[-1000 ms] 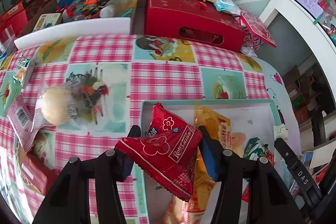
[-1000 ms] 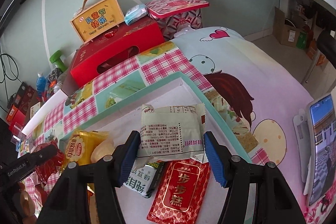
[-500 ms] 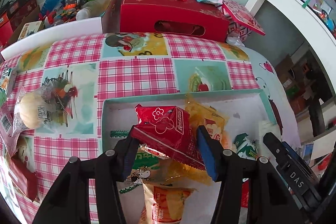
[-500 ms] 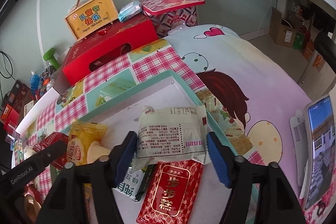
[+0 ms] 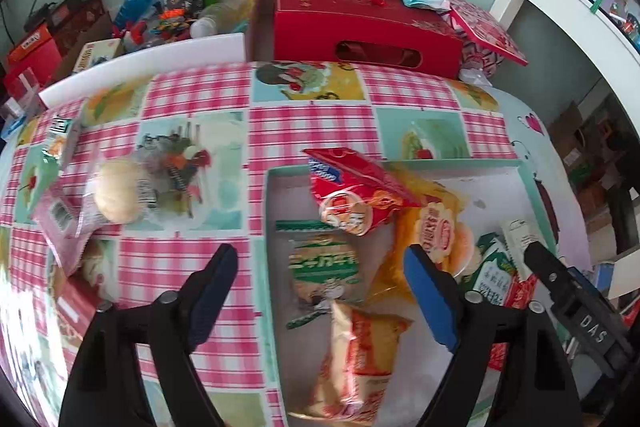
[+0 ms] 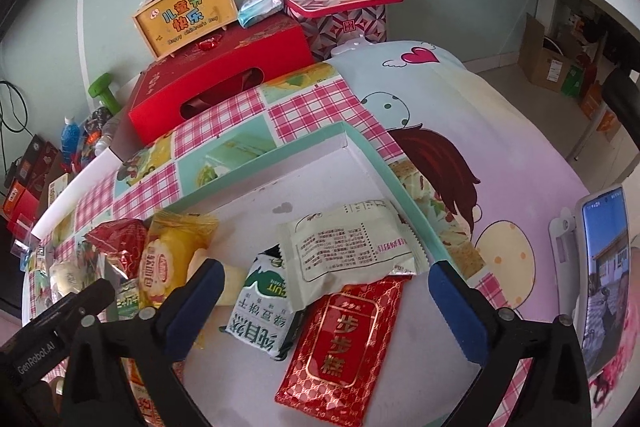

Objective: Organize snacks

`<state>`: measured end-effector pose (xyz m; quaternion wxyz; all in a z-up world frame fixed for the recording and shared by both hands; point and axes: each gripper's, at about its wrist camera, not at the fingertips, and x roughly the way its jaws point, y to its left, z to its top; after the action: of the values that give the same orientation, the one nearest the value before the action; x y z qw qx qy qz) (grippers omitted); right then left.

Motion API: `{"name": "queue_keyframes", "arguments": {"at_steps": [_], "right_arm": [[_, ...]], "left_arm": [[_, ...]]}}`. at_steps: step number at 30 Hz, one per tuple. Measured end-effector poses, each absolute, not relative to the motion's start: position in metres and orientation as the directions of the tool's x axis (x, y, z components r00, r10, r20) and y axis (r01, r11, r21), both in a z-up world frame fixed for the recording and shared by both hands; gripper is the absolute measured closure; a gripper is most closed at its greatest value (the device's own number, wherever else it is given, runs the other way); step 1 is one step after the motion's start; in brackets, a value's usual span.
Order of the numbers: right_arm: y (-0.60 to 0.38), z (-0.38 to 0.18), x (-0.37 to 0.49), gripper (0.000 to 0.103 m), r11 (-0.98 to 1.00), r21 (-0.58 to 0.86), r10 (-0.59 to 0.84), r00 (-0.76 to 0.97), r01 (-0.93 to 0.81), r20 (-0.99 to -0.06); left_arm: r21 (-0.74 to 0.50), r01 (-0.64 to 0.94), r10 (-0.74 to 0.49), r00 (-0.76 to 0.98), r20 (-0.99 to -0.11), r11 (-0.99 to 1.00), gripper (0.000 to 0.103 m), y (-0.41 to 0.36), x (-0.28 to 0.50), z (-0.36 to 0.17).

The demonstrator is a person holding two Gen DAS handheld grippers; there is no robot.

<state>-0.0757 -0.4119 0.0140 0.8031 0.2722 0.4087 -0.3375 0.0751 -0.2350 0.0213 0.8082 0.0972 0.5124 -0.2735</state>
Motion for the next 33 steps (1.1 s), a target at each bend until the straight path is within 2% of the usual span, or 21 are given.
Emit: {"name": "queue_keyframes", "arguments": {"at_steps": [7,10,20,33], "right_arm": [[-0.395,0.019,-0.071,0.000,0.626,0.138,-0.301,0.400,0.768,-0.866],[-0.385,0.024,-0.067,0.000,0.639,0.141,-0.289,0.406,0.756,-0.867],[-0.346,0.037,-0.046,0.000,0.709,0.111,-0.292,0.433,0.697,-0.853],[-0.275,0.031,-0.002,0.000,0.838,0.074,-0.225,0.465,0.541,-0.856]], "left_arm": [[-0.035,0.496,-0.271,0.414,-0.869,0.868,0.010,-0.203,0.074,0.026],[-0.006,0.473,-0.245,0.444,-0.862,0.881,0.004,-0.189,0.073,0.026],[0.120,0.381,-0.086,0.481,-0.872,0.917,0.003,-0.151,0.079,0.021],[0.146,0.208,0.035,0.462,-0.886,0.967,0.003,-0.082,0.101,0.005]]}}
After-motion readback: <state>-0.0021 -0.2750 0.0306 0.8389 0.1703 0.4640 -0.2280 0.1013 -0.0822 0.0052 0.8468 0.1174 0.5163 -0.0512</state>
